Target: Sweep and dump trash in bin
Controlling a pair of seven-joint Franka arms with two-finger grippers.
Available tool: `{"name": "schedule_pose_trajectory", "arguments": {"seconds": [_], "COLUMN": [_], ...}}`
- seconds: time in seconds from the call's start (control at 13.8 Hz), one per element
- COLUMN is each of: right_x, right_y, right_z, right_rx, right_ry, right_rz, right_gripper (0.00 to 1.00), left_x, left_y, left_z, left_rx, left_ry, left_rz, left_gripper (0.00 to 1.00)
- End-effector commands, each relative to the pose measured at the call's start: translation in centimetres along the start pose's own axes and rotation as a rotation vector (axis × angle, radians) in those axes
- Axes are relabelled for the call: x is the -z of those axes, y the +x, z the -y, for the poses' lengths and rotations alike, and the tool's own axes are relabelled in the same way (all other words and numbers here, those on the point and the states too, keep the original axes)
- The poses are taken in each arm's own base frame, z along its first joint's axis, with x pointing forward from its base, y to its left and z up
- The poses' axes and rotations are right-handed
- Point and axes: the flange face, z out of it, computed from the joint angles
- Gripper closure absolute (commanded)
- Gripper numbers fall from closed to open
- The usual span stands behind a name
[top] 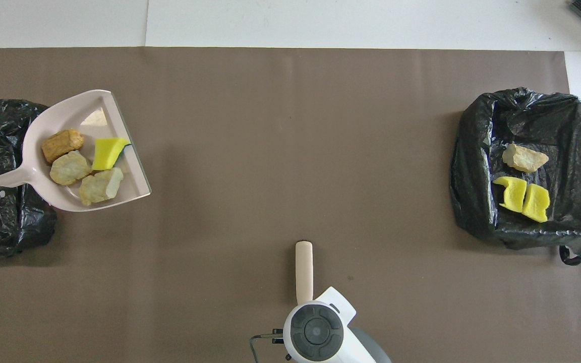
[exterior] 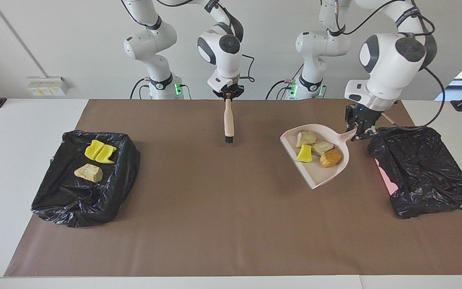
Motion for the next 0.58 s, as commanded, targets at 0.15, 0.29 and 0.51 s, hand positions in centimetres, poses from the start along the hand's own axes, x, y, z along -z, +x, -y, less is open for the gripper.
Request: {"name": "schedule_pose_trajectory", "arguments": {"seconds": [0.15, 0.29, 0.51], "right_x": [-0.6, -0.3, 3.5], "right_y": [0.1, 0.7, 4.7], "right_z": [-0.4, 0.1, -0.9], "right_rx": [0.056, 0.075, 0.045], "right_ry": [0.031, 0.029, 0.048], "right_rz": [-0.008, -0.022, -0.100], "right_gripper": [0.30, 0.00, 0.00], "left_x": [2.0, 2.7, 4.1], "left_y": [-10.5, -15.0, -19.8], "left_z": [3.9, 4.8, 6.8], "left_rx": [0.067, 0.110, -0.010], "left_ry": [0.100, 0.141, 0.208], "left_rz": [0.003, 0.035, 0.176], "left_gripper": [1.00, 1.00, 1.00]}}
